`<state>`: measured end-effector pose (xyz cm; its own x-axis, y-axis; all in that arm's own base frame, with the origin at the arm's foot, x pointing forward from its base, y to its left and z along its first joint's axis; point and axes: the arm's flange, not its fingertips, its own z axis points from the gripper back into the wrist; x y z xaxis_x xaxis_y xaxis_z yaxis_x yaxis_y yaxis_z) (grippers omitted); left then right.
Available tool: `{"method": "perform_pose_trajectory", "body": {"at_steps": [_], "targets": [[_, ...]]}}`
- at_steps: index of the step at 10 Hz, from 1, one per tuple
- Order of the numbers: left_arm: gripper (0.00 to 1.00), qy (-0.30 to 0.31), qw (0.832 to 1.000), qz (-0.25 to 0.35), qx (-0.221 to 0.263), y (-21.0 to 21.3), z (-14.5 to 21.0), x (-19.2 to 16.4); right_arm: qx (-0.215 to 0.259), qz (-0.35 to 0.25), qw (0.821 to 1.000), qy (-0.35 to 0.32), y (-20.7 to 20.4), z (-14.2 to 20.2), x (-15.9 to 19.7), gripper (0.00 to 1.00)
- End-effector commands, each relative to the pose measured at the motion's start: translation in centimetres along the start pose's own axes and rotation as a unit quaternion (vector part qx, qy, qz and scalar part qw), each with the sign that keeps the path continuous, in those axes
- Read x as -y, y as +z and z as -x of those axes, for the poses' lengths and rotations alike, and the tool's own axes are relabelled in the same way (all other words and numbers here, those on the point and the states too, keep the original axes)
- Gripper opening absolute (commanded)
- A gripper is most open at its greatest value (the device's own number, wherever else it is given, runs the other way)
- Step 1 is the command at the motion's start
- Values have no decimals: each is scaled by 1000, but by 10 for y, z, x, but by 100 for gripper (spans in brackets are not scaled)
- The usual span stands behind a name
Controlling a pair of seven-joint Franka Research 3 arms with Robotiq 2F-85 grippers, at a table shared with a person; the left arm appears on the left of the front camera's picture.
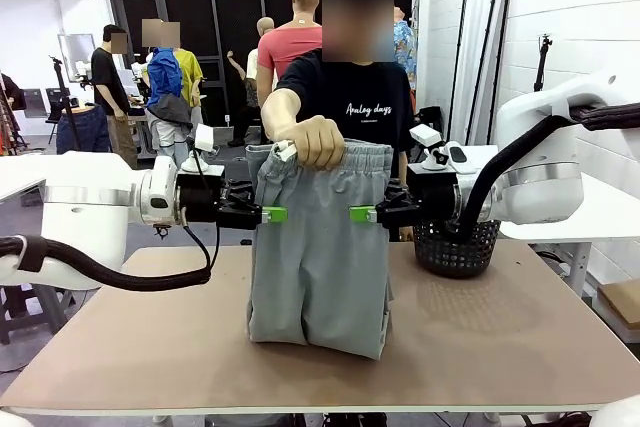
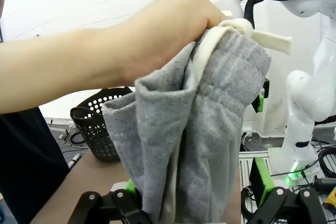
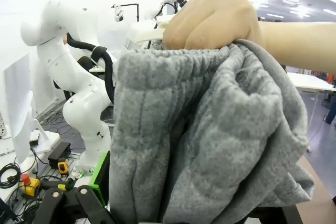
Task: Fold the training pants.
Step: Release the ends of the Training pants and then grab the overlapped ends.
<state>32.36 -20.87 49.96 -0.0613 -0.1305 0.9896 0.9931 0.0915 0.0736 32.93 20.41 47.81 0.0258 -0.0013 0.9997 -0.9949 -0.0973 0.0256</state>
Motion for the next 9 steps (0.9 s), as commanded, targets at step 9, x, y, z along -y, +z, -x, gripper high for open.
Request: {"method": "perform_pose_trajectory", "body": {"at_steps": [9], "targets": [[100, -14, 999, 25, 39, -15, -9, 28, -20, -6, 1000, -12, -26, -20, 31, 100]]}}
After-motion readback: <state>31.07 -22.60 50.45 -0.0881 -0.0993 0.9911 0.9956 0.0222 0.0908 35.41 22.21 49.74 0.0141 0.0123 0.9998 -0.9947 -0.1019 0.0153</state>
